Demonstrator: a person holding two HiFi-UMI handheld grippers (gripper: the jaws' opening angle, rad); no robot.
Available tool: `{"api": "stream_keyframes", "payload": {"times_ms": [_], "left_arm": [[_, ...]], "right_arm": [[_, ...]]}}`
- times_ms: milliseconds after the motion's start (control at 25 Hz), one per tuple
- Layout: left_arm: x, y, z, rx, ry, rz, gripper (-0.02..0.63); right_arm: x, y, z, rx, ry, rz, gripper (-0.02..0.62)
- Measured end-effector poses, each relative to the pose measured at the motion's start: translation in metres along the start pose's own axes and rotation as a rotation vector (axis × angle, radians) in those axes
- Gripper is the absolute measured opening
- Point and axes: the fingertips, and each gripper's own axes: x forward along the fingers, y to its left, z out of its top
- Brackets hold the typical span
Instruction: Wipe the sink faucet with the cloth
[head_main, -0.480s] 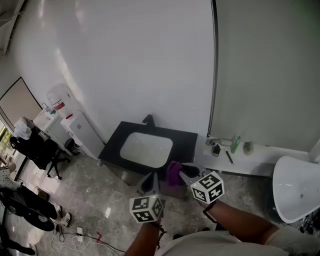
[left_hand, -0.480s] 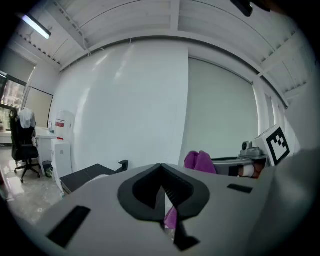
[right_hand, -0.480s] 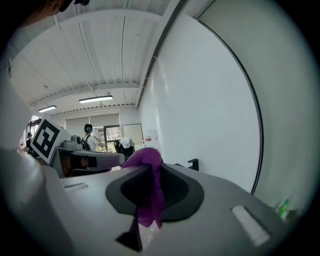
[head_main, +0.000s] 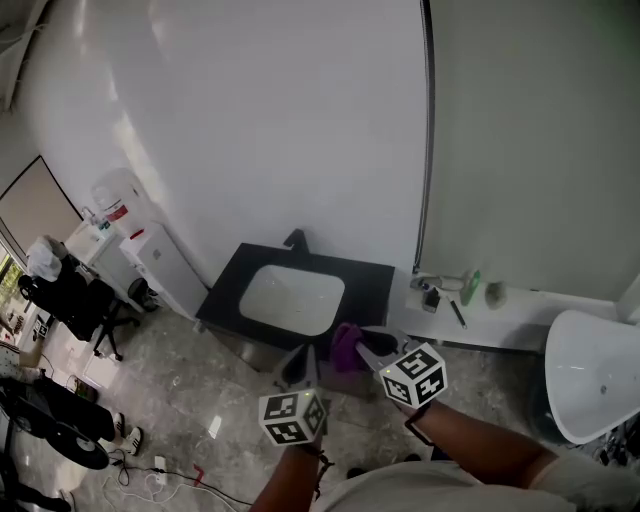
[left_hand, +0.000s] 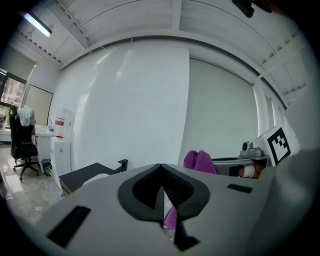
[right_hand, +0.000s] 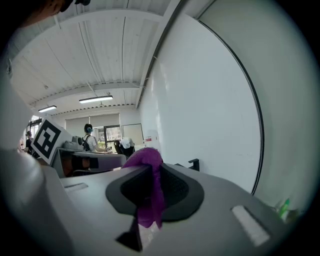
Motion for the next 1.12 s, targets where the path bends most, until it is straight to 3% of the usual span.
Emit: {"api": "stream_keyframes", "payload": {"times_ms": [640,920,1120], "left_arm": [[-0.01,0.025,-0.009,-0.007,0.022,-0.021,0.004],[0.008,0.034,-0.011,-0.002,0.041,-0.057,0.004],[0.05,0.048,-0.013,-0.007,0.057,-0.048,0.005]], "right_arm": [[0.016,0.025,-0.012,0.02,-0.006,-0.005,0.048],[0.033,0.023,-0.02,0.039,0.007,-0.016,0.048],[0.064,-0.009,-0.022,0.047,0.02,-0.006,0.048]]}}
